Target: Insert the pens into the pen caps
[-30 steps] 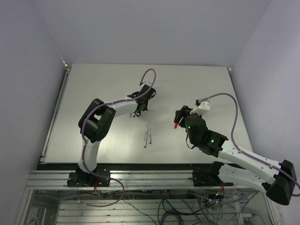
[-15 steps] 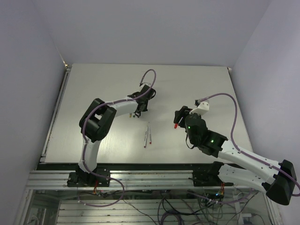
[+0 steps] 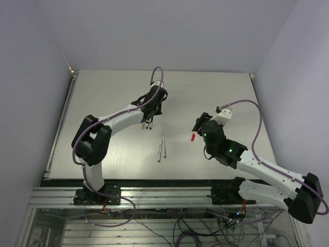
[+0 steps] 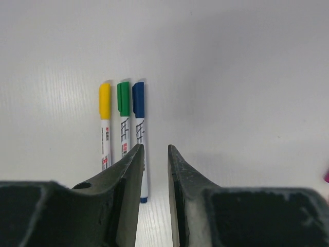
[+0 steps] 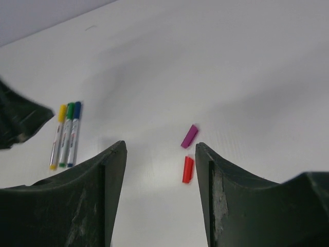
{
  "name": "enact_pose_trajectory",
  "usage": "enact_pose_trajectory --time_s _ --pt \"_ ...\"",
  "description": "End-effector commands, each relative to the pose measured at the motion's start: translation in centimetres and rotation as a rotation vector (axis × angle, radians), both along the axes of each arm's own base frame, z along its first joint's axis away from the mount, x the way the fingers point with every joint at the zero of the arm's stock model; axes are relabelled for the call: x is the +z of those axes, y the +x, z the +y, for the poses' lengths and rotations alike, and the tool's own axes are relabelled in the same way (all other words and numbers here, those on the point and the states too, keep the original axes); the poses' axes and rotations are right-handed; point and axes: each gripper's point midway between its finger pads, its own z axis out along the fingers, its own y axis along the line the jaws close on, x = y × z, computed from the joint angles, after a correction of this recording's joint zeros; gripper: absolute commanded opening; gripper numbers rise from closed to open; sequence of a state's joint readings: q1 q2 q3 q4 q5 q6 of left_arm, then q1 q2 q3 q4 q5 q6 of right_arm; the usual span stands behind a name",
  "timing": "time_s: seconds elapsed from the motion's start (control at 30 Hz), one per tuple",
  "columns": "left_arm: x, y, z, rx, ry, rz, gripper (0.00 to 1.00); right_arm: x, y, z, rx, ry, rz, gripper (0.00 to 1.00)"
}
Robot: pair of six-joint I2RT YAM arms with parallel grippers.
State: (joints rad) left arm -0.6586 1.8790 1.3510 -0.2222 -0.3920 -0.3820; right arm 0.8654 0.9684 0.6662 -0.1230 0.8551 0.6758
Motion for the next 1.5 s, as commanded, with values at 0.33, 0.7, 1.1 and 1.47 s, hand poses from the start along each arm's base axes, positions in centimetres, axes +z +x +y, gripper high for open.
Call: enact_pose_trajectory --time_s 0.33,0.7,1.1,1.47 --pt "-1.1 -11.5 0.2 -0.139 -0.034 0.07 0.36 -3.7 3.8 -5.2 -0.137 0.057 0.18 0.51" --pt "-3.6 -18.4 -1.6 -0.234 -0.095 0.179 0.37 -6.2 4.2 -4.7 -0.126 0.051 0.251 0.49" --pt "-5.9 -19.5 -3.3 -0.264 -0.084 0.232 0.38 -6.3 4.2 -4.8 -0.121 0.038 0.249 0.49" --pt "-7.4 -19.7 -3.5 -0.259 -0.006 0.253 0.38 -6.6 4.3 -4.5 -0.104 0.051 0.244 0.49"
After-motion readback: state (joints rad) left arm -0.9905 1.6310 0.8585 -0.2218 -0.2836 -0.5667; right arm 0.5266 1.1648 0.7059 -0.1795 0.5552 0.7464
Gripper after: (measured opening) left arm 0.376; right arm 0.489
